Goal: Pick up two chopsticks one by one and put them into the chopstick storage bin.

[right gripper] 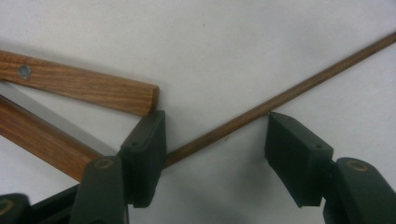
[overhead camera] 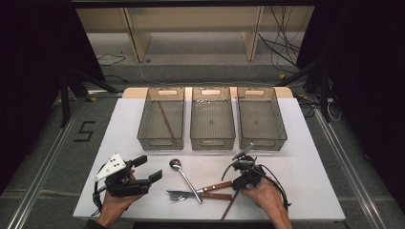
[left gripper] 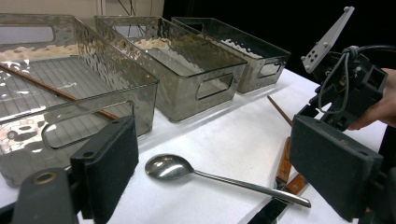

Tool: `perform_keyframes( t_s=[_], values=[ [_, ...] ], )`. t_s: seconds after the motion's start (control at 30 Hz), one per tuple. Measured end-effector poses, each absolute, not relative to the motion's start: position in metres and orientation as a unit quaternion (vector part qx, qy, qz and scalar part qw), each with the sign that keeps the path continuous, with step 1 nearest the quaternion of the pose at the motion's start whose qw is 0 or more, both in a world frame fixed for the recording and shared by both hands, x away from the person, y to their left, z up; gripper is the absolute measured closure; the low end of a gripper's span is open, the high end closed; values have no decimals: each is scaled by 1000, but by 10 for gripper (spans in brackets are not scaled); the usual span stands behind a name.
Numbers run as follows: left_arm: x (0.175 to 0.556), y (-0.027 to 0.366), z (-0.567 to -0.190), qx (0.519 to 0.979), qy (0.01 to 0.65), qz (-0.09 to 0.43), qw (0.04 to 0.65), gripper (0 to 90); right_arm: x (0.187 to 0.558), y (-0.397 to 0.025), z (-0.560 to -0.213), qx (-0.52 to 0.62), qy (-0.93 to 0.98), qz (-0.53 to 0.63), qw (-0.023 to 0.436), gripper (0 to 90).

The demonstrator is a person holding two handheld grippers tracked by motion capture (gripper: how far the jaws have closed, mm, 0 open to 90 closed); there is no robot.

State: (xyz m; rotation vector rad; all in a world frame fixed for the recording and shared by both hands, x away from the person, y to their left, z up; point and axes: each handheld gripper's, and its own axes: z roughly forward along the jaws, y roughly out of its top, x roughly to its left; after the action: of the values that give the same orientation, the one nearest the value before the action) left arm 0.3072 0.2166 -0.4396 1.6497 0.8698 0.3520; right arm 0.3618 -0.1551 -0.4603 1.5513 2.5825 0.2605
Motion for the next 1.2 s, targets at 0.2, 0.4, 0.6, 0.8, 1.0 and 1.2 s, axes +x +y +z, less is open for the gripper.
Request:
perform_keyframes(
  t_s=[0.2,0.4,0.6,0.8,1.0,1.2],
  values=[
    [307,217,-440,706,373,151,583,155,362,-158,-459,507,856,83,58,481],
    [307,217,-439,708,372,151,581,155,362,-159,-459,505,857,82,56,531],
    [307,216,-440,708,371,151,581,155,361,-159,-458,498,861,84,53,626],
    [307,216,-440,709,371,151,581,155,359,-158,-457,486,868,86,50,777],
    [307,216,-440,709,371,151,580,155,359,-161,-457,484,869,93,46,851],
    [307,216,-440,709,371,150,580,155,359,-159,-456,479,872,90,48,855]
  ],
)
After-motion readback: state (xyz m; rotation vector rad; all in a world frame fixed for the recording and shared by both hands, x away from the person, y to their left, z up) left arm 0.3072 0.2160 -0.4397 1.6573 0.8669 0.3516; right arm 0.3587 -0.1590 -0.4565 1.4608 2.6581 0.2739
